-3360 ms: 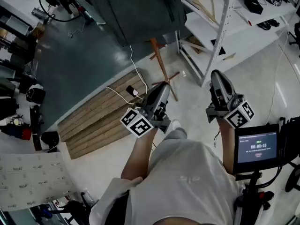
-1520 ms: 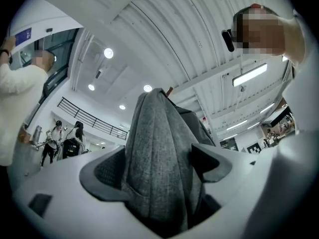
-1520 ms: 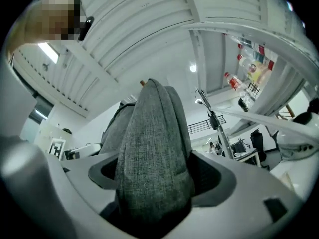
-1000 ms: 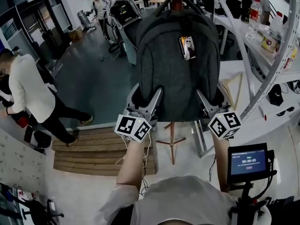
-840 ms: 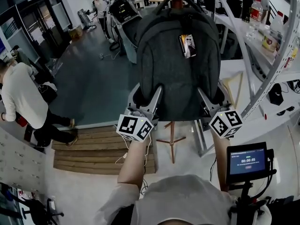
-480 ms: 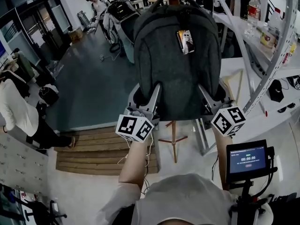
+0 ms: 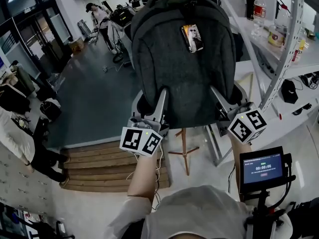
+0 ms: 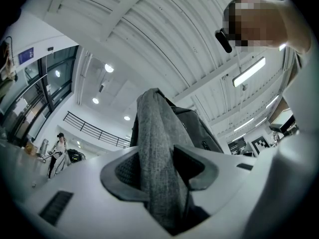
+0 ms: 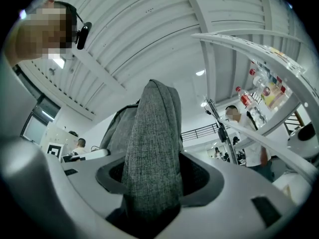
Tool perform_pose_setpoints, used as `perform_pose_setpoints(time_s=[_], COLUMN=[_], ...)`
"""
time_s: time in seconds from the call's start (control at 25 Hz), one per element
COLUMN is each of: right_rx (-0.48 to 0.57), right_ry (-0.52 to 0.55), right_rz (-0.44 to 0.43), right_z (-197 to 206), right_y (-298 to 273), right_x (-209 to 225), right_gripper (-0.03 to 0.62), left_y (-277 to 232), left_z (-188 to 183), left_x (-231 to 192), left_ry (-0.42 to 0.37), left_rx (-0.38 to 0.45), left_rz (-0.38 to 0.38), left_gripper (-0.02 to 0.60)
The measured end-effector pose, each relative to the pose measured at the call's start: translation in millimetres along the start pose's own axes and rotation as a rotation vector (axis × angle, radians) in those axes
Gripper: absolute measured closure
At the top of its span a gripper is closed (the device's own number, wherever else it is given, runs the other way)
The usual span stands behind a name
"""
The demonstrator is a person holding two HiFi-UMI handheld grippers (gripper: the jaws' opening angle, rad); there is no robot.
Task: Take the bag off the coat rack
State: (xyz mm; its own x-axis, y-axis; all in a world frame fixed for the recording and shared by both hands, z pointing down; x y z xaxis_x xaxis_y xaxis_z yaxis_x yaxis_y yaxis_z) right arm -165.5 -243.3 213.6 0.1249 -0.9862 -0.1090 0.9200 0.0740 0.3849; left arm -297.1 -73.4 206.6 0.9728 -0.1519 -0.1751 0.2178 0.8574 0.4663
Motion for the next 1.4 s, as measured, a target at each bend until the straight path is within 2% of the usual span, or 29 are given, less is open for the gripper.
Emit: perform_pose_setpoints(time_s=[0.4,0.6,0.72,0.84,1.04,1.24,1.4], right_rx=[0.042,0.059,0.060,0.054,0.034,0.007,-0.023], right_ry=[0.006,0.026,0.039,0.061,0.087,0.133,0.155], right_rz=[0.003,0.035,0.069,0.126,0.243,0.381,0.500], right_z=[-25,-34,-44,-57,-53,-78,-80], right_y=[8,18,30,52,85,159,194], right_x=[7,22,13,-2,21,7,15], right_gripper=[0.324,0.324,0.324,0.324,0.323,0.323,0.324], left_y=[-9,-24,-18,-8,-34,-21,-37], left_z=[-17,-15,-21,-26,2,13,36], left_x=[22,35,43,56,75,131,154], left_ry=[-0.026,-0.028,-0.018,0.009,0.064,0.139,0.202], left_rx=[0.029,0.038,0.036,0.025,-0.016,-0.054,-0.103], left_rz=[0.032,0.070,0.100,0.152,0.250,0.373,0.466], left_gripper=[0.393,0.393,0.393,0.392,0.393,0.393,0.393])
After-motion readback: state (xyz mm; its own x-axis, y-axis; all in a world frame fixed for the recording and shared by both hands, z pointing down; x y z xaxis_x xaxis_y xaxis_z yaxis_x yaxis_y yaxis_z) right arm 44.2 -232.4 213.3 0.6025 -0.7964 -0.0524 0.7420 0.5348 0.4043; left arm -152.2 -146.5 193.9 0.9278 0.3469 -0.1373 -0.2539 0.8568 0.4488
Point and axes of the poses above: the fingertips, and each gripper's own axes: y backward along the fingers, x to its right, z out of its underside, the point moved 3 cm from there along y, backward along the fingers, and after that the axes turned 12 degrees about y, right-handed, at the moved point
